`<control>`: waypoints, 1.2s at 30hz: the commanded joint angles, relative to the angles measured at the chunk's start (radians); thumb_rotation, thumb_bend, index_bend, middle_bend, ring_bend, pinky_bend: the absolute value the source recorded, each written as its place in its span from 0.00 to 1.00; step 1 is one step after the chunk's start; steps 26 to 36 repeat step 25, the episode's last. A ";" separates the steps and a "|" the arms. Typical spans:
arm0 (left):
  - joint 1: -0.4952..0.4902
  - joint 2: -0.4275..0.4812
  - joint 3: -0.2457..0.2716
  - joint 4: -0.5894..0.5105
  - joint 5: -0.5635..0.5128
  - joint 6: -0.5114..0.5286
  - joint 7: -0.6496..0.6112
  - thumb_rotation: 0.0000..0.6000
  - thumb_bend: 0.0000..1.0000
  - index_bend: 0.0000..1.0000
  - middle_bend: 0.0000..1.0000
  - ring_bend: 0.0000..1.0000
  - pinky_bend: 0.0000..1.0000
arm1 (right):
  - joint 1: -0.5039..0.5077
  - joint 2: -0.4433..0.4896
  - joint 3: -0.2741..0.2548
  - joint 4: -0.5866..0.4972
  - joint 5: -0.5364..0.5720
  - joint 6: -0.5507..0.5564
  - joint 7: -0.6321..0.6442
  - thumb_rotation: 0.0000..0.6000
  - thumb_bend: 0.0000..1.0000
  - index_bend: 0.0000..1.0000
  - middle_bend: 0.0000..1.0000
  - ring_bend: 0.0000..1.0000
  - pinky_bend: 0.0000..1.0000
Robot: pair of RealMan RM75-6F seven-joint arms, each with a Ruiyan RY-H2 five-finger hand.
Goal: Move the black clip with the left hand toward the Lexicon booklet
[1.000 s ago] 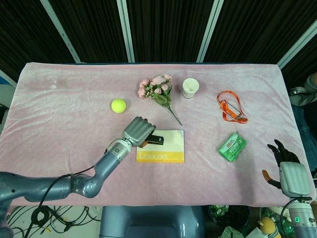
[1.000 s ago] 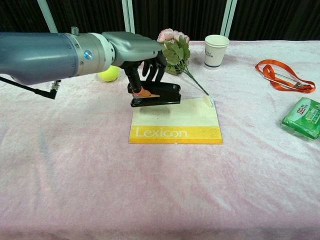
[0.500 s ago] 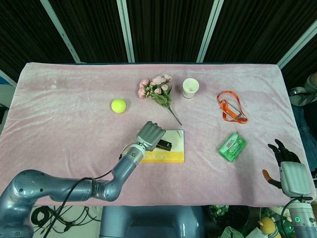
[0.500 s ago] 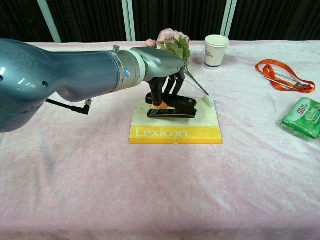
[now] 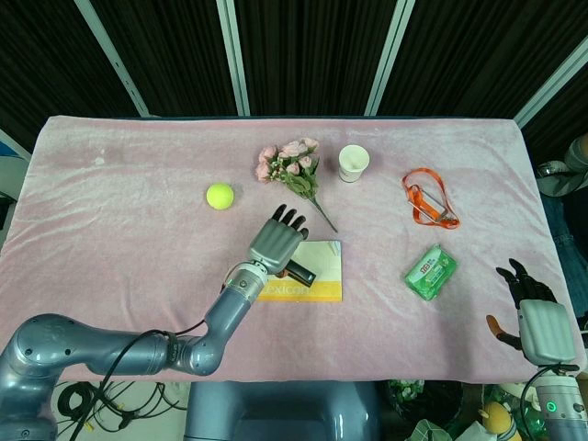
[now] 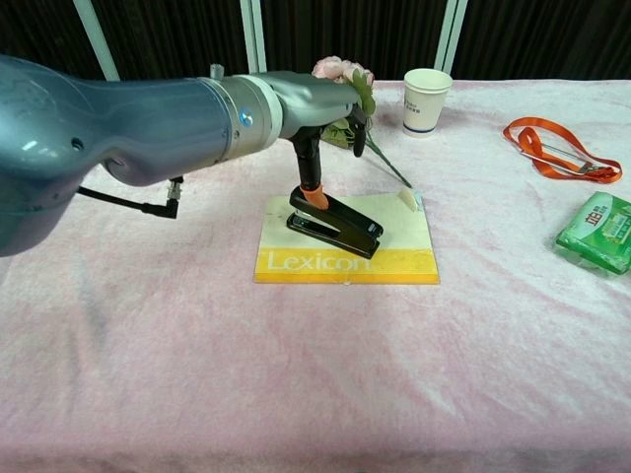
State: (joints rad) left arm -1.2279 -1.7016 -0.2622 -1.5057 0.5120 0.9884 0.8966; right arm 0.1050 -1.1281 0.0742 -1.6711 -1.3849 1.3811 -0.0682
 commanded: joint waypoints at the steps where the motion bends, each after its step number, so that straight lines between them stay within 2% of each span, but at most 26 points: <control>1: 0.059 0.131 0.024 -0.121 0.043 0.061 -0.007 1.00 0.00 0.30 0.16 0.04 0.05 | -0.001 0.001 0.002 0.000 0.004 0.001 0.001 1.00 0.20 0.18 0.06 0.19 0.21; 3: 0.092 0.196 0.042 -0.180 0.075 0.077 -0.024 1.00 0.00 0.30 0.16 0.04 0.06 | -0.001 0.001 0.002 -0.001 0.006 0.001 0.002 1.00 0.20 0.18 0.06 0.19 0.21; 5: 0.158 0.302 0.075 -0.256 0.133 0.101 -0.074 1.00 0.00 0.30 0.16 0.04 0.07 | -0.003 0.002 0.003 -0.002 0.007 0.003 0.002 1.00 0.20 0.18 0.06 0.19 0.21; 8: 0.265 0.459 0.138 -0.345 0.274 0.117 -0.186 1.00 0.00 0.30 0.16 0.04 0.07 | -0.004 0.002 0.003 -0.004 0.007 0.007 -0.006 1.00 0.20 0.18 0.06 0.19 0.21; 9: 0.307 0.509 0.162 -0.359 0.338 0.128 -0.240 1.00 0.00 0.30 0.16 0.04 0.07 | -0.004 0.001 0.004 -0.004 0.008 0.007 -0.008 1.00 0.20 0.18 0.06 0.19 0.21; 12: 0.381 0.581 0.202 -0.365 0.447 0.155 -0.341 1.00 0.01 0.30 0.16 0.04 0.07 | -0.004 0.001 0.004 -0.004 0.009 0.009 -0.011 1.00 0.20 0.18 0.06 0.19 0.21; 15: 0.503 0.669 0.275 -0.351 0.624 0.226 -0.503 1.00 0.01 0.30 0.16 0.04 0.07 | -0.005 0.001 0.008 -0.004 0.014 0.012 -0.014 1.00 0.20 0.18 0.06 0.19 0.21; 20: 0.668 0.734 0.384 -0.312 0.805 0.349 -0.673 1.00 0.02 0.30 0.17 0.04 0.07 | -0.006 0.000 0.009 -0.006 0.012 0.017 -0.020 1.00 0.20 0.18 0.06 0.19 0.21; 25: 0.789 0.746 0.452 -0.271 0.907 0.458 -0.768 1.00 0.02 0.30 0.18 0.04 0.07 | -0.007 -0.001 0.007 -0.006 0.008 0.020 -0.022 1.00 0.20 0.18 0.06 0.19 0.21; 36: 0.789 0.746 0.452 -0.271 0.907 0.458 -0.768 1.00 0.02 0.30 0.18 0.04 0.07 | -0.007 -0.001 0.007 -0.006 0.008 0.020 -0.022 1.00 0.20 0.18 0.06 0.19 0.21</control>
